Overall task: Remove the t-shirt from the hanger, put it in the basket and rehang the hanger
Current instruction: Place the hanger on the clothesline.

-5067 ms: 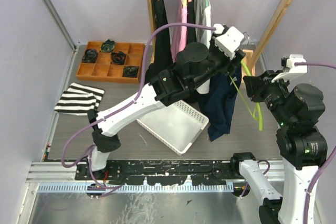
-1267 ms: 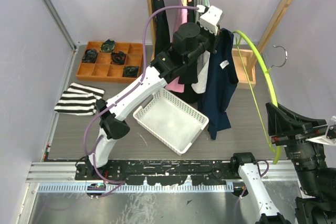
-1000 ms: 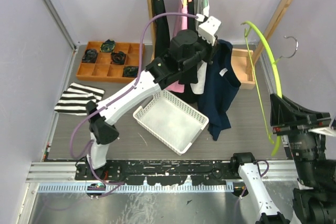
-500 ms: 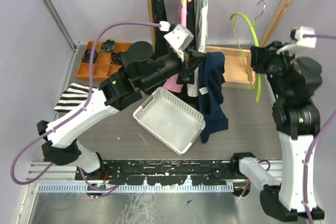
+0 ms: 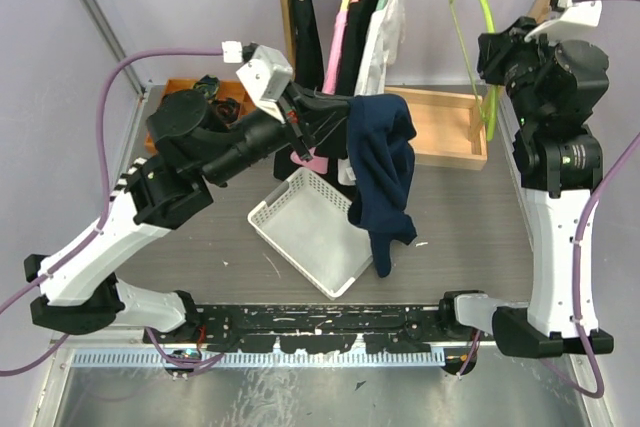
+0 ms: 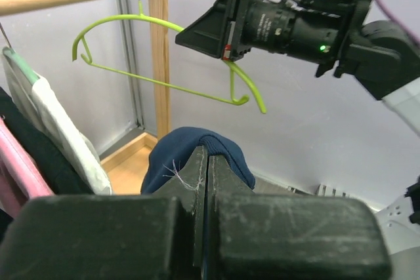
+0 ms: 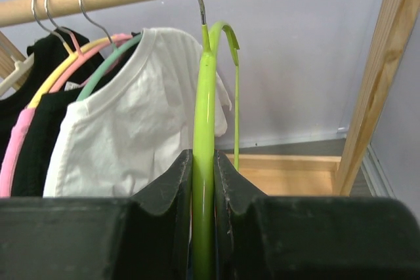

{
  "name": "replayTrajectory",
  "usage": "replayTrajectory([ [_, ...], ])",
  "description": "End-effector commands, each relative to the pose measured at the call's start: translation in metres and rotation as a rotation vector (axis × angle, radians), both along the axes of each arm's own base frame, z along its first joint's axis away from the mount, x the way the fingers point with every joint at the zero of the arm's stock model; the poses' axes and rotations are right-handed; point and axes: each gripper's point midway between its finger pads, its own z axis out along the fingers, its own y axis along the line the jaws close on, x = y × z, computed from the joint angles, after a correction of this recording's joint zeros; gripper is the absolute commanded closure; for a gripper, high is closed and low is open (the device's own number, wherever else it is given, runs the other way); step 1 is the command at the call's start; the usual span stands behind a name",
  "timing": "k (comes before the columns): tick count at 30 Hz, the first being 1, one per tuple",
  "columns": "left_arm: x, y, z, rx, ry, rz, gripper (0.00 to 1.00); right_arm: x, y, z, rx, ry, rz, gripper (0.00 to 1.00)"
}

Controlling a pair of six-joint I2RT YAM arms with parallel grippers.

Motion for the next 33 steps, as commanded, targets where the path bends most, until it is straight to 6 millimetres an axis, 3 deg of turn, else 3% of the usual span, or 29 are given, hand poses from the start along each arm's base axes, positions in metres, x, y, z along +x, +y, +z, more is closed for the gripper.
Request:
replayTrajectory([
  [1,-0.018,0.022,0.046,-0.148,-0.068,-0.032,1.00,0.000,-0.005,0.061,-0.015,-0.180,-0.025,1.00],
  [16,-0.020,0.021,0.054,-0.190,-0.076,-0.050,1.00,0.051,-0.006,0.060,-0.032,-0.156,-0.027,0.99],
  [19,-0.029,0.038,0.067,-0.222,-0.094,-0.051,1.00,0.057,-0.009,0.058,-0.032,-0.150,-0.031,1.00],
  [33,-0.035,0.049,0.096,-0.271,-0.145,-0.050,1.00,0.081,-0.014,0.025,-0.029,-0.082,-0.026,0.99],
])
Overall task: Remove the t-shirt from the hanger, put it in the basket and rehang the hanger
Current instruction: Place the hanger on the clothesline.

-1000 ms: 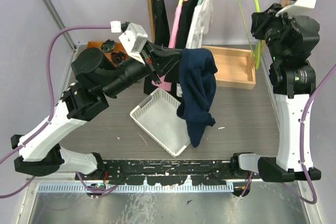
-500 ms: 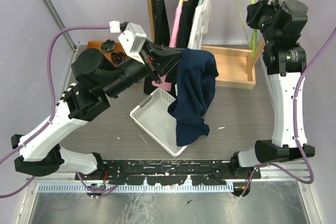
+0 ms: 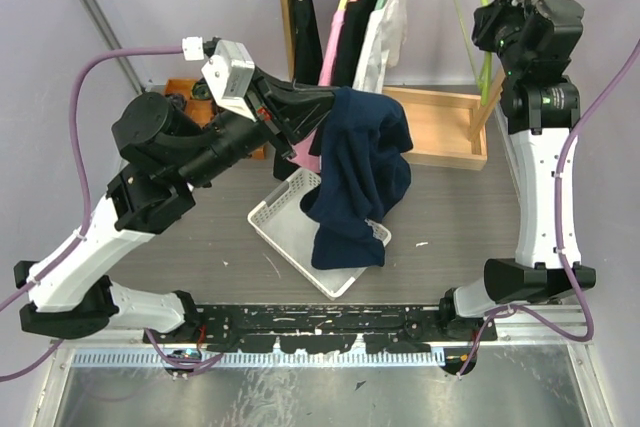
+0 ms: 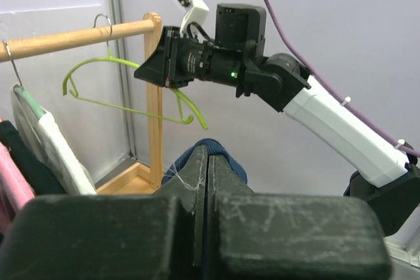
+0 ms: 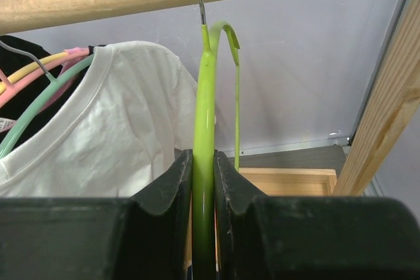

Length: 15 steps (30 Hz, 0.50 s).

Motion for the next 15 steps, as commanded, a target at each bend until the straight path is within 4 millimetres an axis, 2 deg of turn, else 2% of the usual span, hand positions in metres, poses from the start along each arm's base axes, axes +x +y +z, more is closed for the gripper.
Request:
replayTrajectory([
  [1,-0.018,0.027,0.062,-0.158,-0.107,-0.015,1.00,-0.007,0.001,0.030,-0.005,-0.122,0.013,0.99],
  [3,-0.012,0.016,0.060,-0.145,-0.108,-0.011,1.00,-0.007,0.000,0.024,-0.005,-0.108,0.011,0.99],
  [9,-0.011,0.022,0.087,-0.184,-0.161,0.018,1.00,-0.008,-0.001,0.013,-0.001,-0.092,0.010,0.99],
  [15,-0.010,0.027,0.111,-0.223,-0.218,0.050,1.00,-0.014,-0.002,0.010,-0.001,-0.089,0.005,0.72],
])
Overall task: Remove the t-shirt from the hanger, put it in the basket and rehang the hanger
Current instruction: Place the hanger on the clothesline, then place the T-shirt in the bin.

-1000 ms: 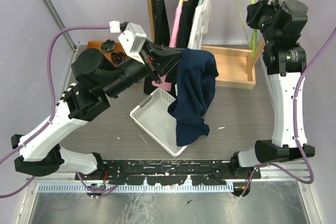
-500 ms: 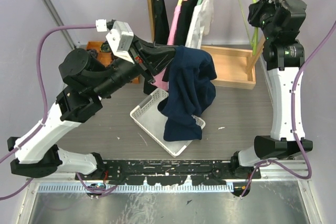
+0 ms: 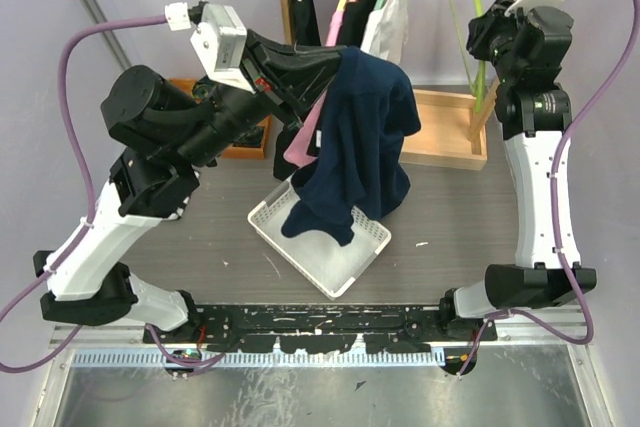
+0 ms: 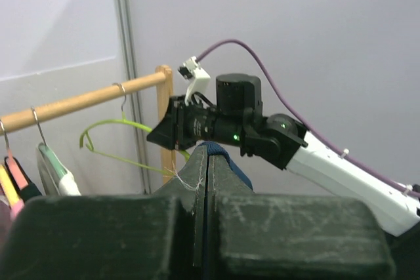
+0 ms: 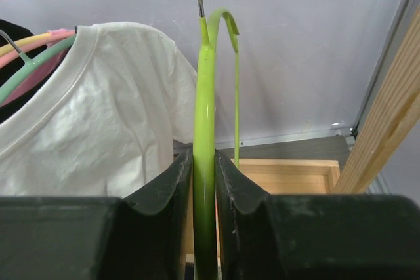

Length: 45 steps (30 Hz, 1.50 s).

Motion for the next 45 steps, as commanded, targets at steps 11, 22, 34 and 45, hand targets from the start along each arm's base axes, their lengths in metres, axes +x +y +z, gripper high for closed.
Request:
replayTrajectory([
  [11,-0.019,0.060,0.093,-0.211,-0.183,0.091,1.00,-0.048,-0.009,0.042,-0.029,-0.140,-0.041,0.40],
  [22,-0.027,0.103,0.108,-0.228,-0.225,0.177,1.00,-0.082,-0.009,0.037,-0.023,-0.150,-0.045,0.36],
  [34,-0.020,0.140,0.113,-0.213,-0.252,0.333,1.00,-0.112,-0.006,0.034,-0.013,-0.151,-0.031,0.33],
  [45,-0.008,0.141,0.103,-0.178,-0.216,0.390,1.00,-0.124,-0.006,0.020,0.001,-0.129,-0.032,0.32],
])
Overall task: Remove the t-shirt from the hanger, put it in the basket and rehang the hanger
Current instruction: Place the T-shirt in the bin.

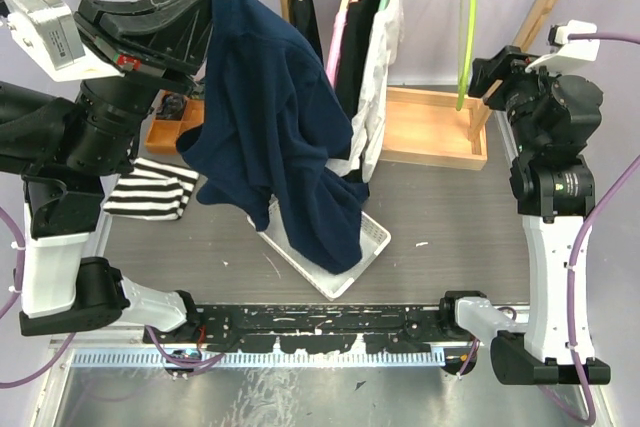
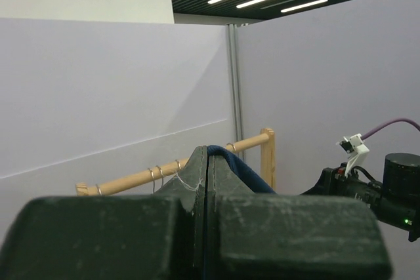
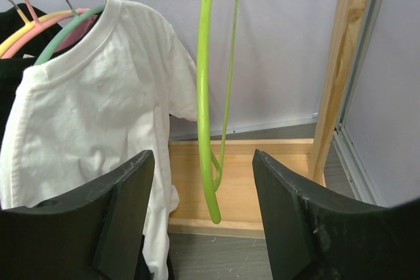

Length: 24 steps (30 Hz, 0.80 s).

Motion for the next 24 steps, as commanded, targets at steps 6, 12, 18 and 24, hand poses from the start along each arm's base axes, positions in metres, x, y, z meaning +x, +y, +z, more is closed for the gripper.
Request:
replayTrajectory([
  [6,0.008,0.013,-0.005,-0.013,0.038,0.063,1.00,-0.012,0.004,0.007,0.038,-0.040,0.022,0.32],
  [12,0.016,0.002,-0.029,0.021,0.106,0.057,1.00,-0.016,0.008,-0.001,0.051,-0.028,0.038,0.32],
  [18,0.021,-0.022,-0.048,0.062,0.166,0.004,1.00,-0.021,0.010,-0.009,0.067,-0.019,0.050,0.32],
  [24,0.027,-0.055,-0.075,0.122,0.242,-0.062,1.00,-0.023,0.013,-0.015,0.083,-0.012,0.062,0.31],
])
